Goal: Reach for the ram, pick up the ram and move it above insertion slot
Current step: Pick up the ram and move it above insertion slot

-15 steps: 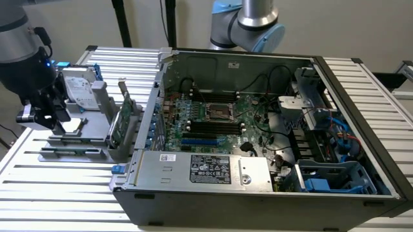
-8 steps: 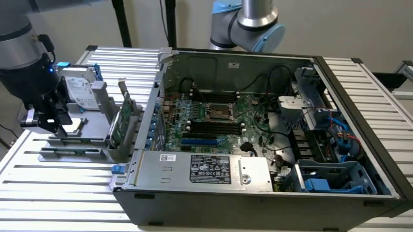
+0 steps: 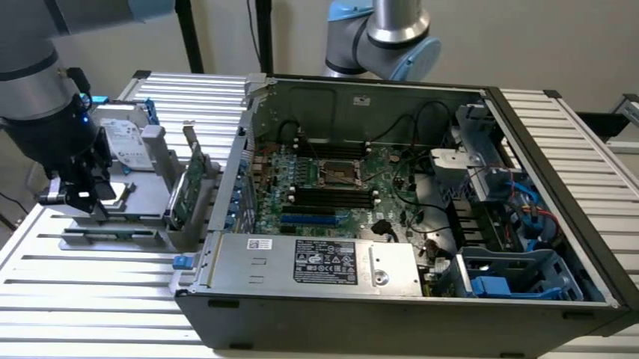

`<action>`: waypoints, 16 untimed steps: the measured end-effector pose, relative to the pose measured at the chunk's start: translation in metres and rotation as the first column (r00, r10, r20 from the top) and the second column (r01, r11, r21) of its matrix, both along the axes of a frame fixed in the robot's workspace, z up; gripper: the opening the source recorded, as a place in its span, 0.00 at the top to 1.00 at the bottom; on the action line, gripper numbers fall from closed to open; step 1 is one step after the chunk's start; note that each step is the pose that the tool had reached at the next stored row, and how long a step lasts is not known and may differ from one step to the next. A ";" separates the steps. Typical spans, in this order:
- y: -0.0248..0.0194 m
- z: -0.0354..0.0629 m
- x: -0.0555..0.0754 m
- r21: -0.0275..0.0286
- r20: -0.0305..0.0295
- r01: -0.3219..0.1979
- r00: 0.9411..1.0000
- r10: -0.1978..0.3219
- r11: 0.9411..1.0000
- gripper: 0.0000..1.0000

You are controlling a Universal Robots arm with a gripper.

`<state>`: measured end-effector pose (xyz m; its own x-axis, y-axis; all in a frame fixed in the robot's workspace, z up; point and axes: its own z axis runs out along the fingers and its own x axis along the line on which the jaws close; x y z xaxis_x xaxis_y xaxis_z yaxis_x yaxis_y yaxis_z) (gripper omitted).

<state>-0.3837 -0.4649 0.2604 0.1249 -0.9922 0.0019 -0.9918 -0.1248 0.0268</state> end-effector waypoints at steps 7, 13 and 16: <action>0.0000 -0.0126 0.000 0.000 0.000 0.000 1.000 0.000 1.000 0.58; -0.0001 -0.0236 0.000 0.000 0.000 0.000 1.000 0.000 1.000 0.58; -0.0008 -0.0290 0.000 0.000 0.000 0.000 1.000 0.000 1.000 0.58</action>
